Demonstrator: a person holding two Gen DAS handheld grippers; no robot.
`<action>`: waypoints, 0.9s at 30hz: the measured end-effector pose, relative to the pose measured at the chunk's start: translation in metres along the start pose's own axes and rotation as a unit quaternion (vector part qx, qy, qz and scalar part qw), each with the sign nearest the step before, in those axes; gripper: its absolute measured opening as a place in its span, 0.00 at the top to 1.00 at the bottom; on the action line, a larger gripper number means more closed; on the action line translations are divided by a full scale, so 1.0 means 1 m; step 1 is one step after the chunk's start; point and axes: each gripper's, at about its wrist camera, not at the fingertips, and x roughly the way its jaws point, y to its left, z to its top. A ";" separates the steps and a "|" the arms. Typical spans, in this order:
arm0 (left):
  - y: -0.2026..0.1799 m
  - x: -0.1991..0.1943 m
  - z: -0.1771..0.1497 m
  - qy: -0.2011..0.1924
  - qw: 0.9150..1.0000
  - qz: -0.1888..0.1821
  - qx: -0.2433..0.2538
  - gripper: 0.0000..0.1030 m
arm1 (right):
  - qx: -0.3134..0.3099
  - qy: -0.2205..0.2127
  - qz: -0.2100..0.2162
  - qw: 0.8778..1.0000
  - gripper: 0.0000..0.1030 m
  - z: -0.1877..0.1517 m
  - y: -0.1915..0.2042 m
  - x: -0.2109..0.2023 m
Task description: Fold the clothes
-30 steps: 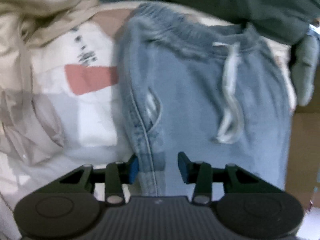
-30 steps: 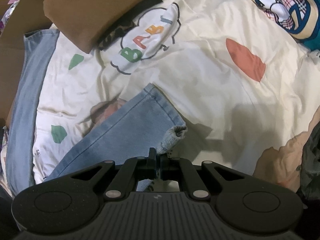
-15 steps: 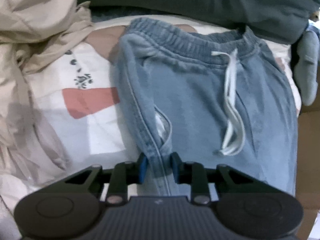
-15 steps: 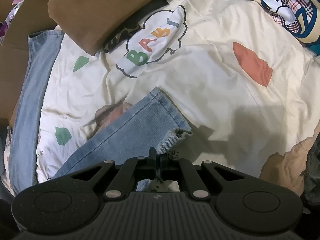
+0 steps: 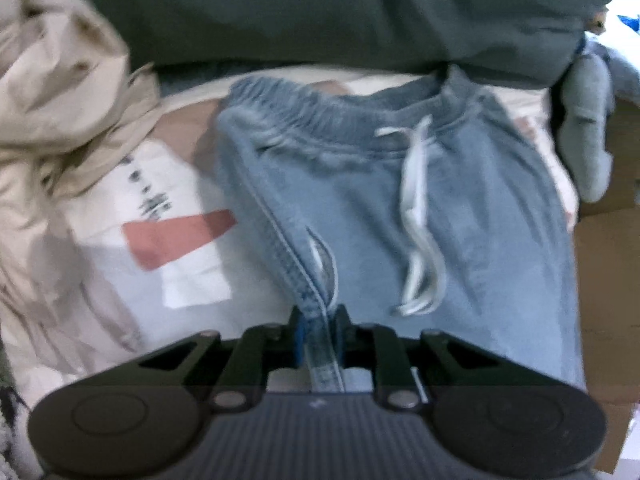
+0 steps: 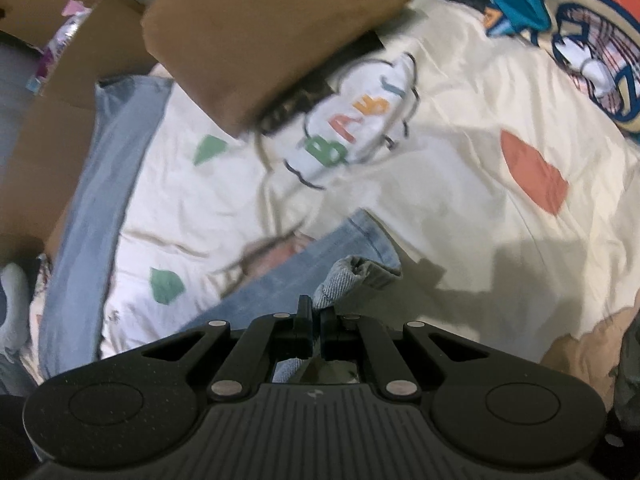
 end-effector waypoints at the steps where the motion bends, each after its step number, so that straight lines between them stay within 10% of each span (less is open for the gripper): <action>1: -0.006 -0.003 0.002 -0.002 1.000 -0.005 0.003 0.86 | 0.000 -0.004 0.004 1.000 0.98 0.003 0.001 -0.002; 27: -0.122 0.000 0.041 -0.029 0.994 -0.085 0.061 0.86 | -0.034 -0.074 0.057 0.995 0.98 0.055 0.068 -0.024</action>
